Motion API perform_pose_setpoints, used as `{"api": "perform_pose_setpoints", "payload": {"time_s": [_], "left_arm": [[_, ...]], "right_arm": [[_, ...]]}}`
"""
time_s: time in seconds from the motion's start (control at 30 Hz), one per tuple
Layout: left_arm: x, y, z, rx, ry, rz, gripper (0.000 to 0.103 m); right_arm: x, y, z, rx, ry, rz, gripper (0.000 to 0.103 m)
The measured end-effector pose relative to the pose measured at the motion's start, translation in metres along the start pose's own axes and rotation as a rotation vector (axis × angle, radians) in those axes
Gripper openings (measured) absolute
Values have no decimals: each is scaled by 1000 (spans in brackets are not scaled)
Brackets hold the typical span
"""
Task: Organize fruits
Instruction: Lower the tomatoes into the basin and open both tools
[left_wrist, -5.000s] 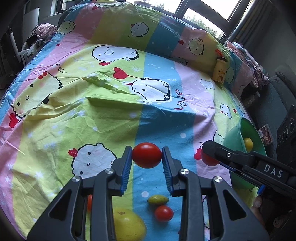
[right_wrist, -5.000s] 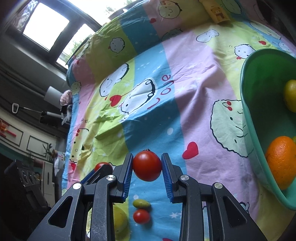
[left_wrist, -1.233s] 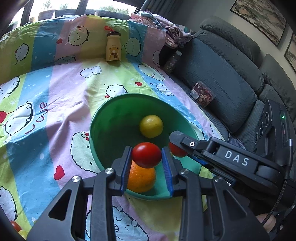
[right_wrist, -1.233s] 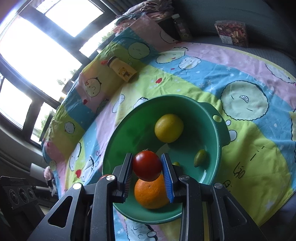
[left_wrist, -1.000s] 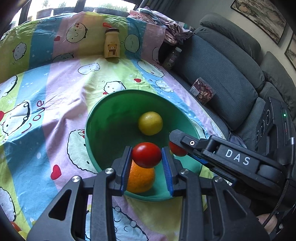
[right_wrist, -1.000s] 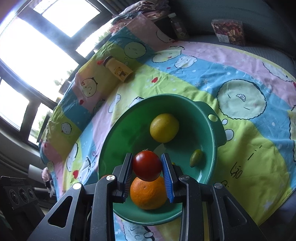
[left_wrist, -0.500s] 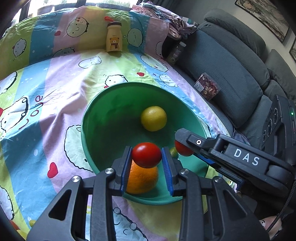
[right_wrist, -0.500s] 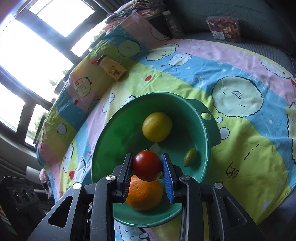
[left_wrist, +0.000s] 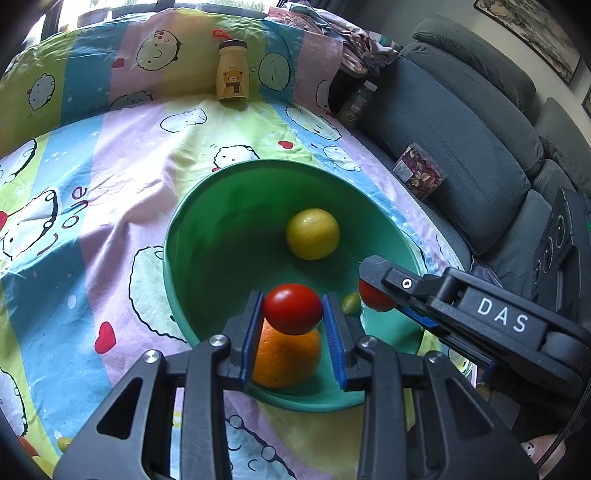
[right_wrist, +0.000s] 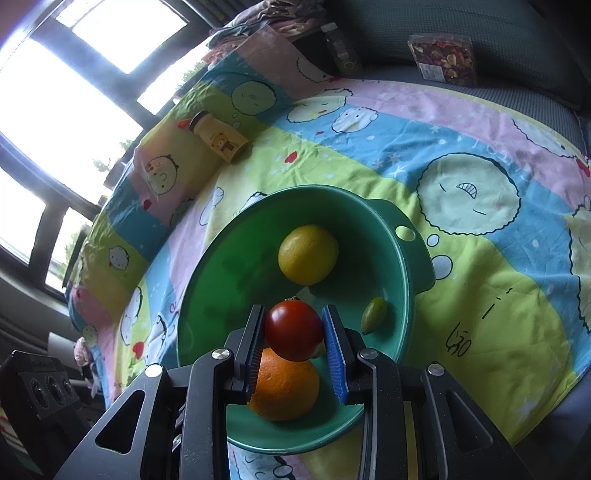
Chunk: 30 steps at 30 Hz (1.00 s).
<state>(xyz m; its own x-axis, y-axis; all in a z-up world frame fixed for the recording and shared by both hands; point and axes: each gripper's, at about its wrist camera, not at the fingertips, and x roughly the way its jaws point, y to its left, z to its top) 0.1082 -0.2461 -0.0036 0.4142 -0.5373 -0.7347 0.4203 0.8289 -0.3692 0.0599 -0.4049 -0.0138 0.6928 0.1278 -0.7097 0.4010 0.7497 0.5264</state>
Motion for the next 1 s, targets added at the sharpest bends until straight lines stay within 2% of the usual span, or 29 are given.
{"api": "perform_pose_setpoints", "payload": {"time_s": [0.87, 0.93, 1.0], "left_arm": [[3, 6, 2, -30, -1, 20, 32], [2, 6, 2, -32, -4, 23, 35], [0, 5, 2, -33, -16, 24, 42]], "right_arm": [[-1, -5, 1, 17, -5, -32, 33], [-1, -6, 1, 29, -1, -25, 33], [0, -8, 1, 39, 3, -21, 33]]}}
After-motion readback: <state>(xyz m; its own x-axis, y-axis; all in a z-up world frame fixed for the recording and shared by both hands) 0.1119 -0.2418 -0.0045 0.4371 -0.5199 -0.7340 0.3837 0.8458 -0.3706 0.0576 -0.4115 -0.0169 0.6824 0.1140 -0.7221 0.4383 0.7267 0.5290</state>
